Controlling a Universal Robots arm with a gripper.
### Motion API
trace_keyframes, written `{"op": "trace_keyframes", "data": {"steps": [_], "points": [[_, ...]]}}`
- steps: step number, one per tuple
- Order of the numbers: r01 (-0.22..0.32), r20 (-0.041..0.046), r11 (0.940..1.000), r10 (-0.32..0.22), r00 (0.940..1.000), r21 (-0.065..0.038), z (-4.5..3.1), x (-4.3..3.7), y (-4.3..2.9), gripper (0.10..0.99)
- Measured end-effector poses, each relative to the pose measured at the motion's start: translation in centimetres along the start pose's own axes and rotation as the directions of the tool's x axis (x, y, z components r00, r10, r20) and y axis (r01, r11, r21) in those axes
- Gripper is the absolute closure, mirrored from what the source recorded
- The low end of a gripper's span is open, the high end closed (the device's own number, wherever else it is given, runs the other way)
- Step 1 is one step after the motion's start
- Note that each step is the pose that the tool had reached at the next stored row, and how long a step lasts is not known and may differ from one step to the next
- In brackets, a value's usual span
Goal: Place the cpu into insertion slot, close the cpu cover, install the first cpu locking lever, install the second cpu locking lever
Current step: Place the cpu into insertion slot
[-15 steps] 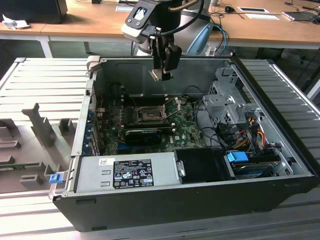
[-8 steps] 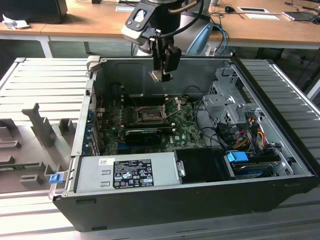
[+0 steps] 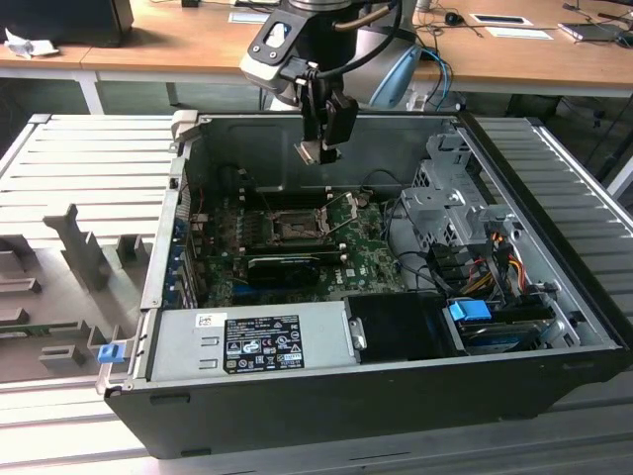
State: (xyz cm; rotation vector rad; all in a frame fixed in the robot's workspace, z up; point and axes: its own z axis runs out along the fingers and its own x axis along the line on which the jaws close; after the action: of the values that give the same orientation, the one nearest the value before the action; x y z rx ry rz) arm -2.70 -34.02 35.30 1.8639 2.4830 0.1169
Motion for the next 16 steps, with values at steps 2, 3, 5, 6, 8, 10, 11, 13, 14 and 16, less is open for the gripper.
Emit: {"op": "trace_keyframes", "data": {"steps": [2,3,5,6,8,10,11,13,14,16], "points": [[0.0,0.0001,1.0,0.0,1.0,0.0,0.03,0.0,0.0,0.557],[-0.001,0.0001,1.0,0.001,1.0,0.0,0.04,0.0,0.0,0.557],[-0.003,0.0003,1.0,0.003,1.0,0.0,0.06,0.0,0.0,0.557],[-0.006,0.0004,1.0,0.006,1.0,0.0,0.06,0.0,-0.01,0.557],[-0.009,0.0007,1.0,0.009,1.0,0.0,0.08,0.0,-0.01,0.557],[-0.012,0.0009,0.9999,0.012,0.9999,0.0,0.09,0.0,-0.01,0.557],[-0.013,0.001,0.9999,0.013,0.9999,0.0,0.1,0.0,-0.01,0.557],[-0.016,0.0013,0.9999,0.016,0.9999,0.0,0.11,0.0,-0.01,0.557],[-0.018,0.0014,0.9998,0.018,0.9998,0.0,0.12,0.0,-0.01,0.557],[-0.02,0.0016,0.9998,0.02,0.9998,0.0,0.13,0.0,-0.01,0.557]]}}
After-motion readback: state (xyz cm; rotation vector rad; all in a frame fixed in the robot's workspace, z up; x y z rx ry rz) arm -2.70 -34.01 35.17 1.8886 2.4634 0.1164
